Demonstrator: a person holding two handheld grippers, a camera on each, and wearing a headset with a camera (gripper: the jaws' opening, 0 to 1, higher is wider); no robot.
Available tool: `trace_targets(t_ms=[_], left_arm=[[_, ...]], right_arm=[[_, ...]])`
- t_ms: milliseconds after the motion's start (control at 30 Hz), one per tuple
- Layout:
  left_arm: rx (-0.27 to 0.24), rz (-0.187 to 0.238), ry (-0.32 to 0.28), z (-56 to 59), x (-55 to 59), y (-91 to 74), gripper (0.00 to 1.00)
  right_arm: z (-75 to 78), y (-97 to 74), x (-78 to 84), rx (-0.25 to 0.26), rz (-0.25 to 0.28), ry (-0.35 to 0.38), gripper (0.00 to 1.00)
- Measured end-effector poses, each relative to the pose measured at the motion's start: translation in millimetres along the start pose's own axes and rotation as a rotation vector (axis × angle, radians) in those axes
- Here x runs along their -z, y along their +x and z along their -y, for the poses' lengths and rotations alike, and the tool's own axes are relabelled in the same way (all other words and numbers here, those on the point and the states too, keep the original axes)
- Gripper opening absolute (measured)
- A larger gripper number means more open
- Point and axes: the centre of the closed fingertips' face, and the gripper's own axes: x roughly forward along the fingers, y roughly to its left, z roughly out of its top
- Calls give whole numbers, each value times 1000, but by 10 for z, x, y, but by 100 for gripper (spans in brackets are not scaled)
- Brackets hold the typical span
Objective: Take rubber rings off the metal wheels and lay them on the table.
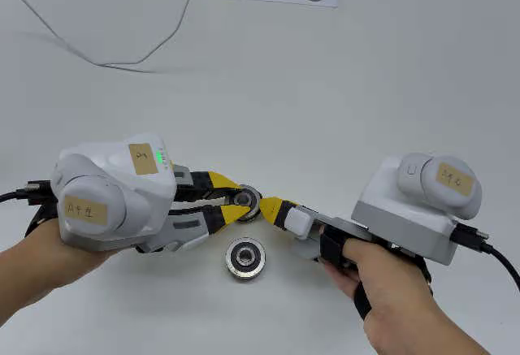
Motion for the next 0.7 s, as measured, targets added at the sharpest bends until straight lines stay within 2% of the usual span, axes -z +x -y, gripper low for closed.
trace_targets(t_ms=[300,333,367,433,467,533,700], left_arm=[[-6,-4,1,-4,5,-1,12],[-6,-4,1,-3,4,-1,12],[-6,-3,0,-3,3,0,12],[-5,-3,0,-2,2,3,12],[-4,-4,0,-2,3,3,12],[-5,-4,-1,-1,3,3,12],[-4,1,-4,-2,5,2,12]], right_arm=[[-36,-6,-15,-23,-3,32,1],[-283,6,-71,-125,21,97,0],[-337,16,-82,-127,20,71,0],[-341,66,-20,-69,-33,-59,1],[-334,65,-6,-58,-41,-88,1],[-340,38,-17,-74,-19,-55,1],[-144,-39,-80,-28,9,-58,1]])
